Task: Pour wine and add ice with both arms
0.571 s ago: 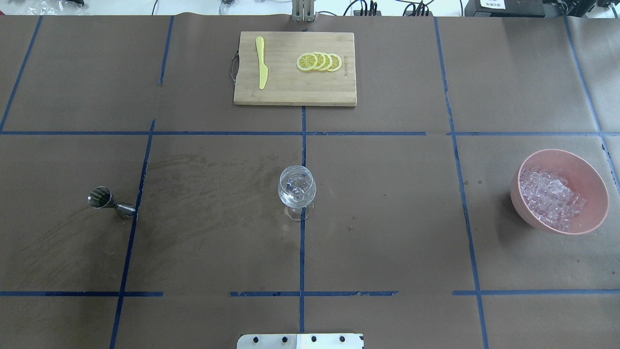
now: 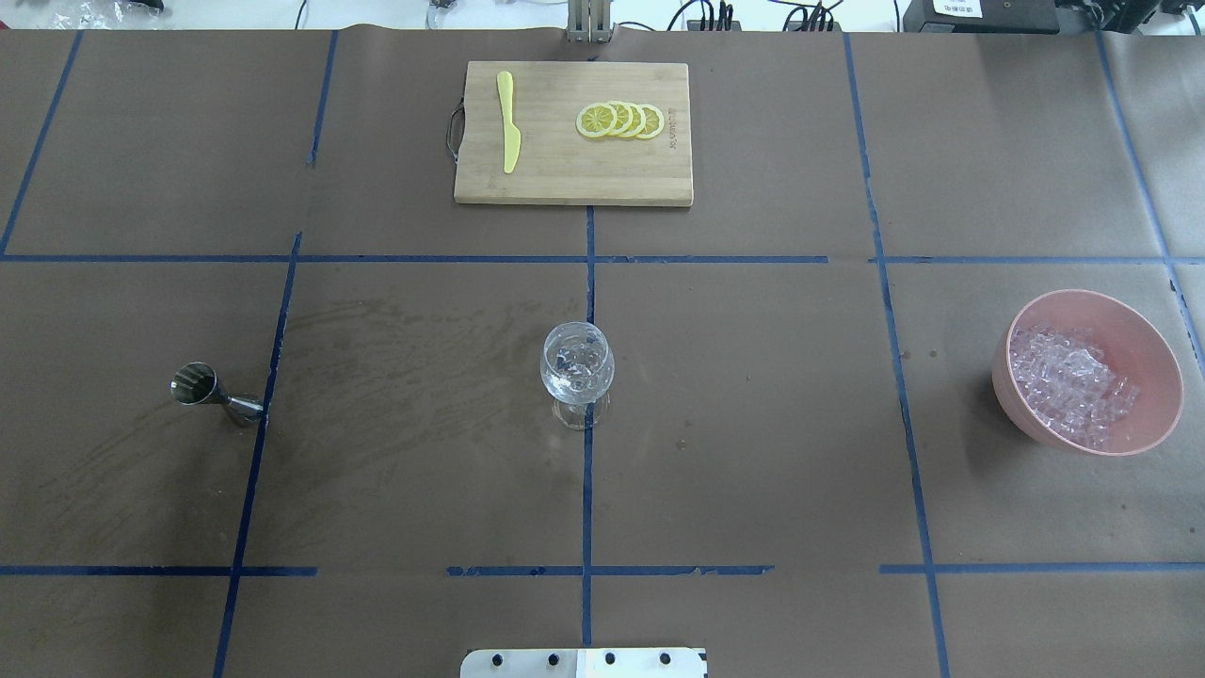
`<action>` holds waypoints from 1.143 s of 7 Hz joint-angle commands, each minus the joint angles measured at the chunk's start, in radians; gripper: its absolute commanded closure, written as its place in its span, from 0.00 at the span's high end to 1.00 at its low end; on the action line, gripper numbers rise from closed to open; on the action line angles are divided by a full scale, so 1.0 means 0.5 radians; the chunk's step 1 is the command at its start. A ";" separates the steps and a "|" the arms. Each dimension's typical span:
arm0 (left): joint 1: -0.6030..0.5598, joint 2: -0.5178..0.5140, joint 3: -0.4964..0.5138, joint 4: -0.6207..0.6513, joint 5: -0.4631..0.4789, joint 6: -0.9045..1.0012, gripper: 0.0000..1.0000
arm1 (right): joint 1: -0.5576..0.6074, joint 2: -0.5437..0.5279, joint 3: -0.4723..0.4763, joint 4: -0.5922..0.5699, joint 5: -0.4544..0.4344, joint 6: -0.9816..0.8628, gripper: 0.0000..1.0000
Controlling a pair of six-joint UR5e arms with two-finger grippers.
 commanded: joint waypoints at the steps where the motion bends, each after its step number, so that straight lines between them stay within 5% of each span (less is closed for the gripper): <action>1: -0.003 0.004 -0.003 -0.023 0.005 0.005 1.00 | 0.000 0.002 0.031 0.003 0.001 0.005 1.00; 5: -0.006 -0.026 0.013 -0.402 -0.034 -0.011 1.00 | 0.000 0.103 0.240 0.000 -0.002 0.030 1.00; 8: -0.012 -0.060 0.086 -1.125 -0.028 -0.214 1.00 | 0.000 0.106 0.212 0.149 -0.008 0.045 1.00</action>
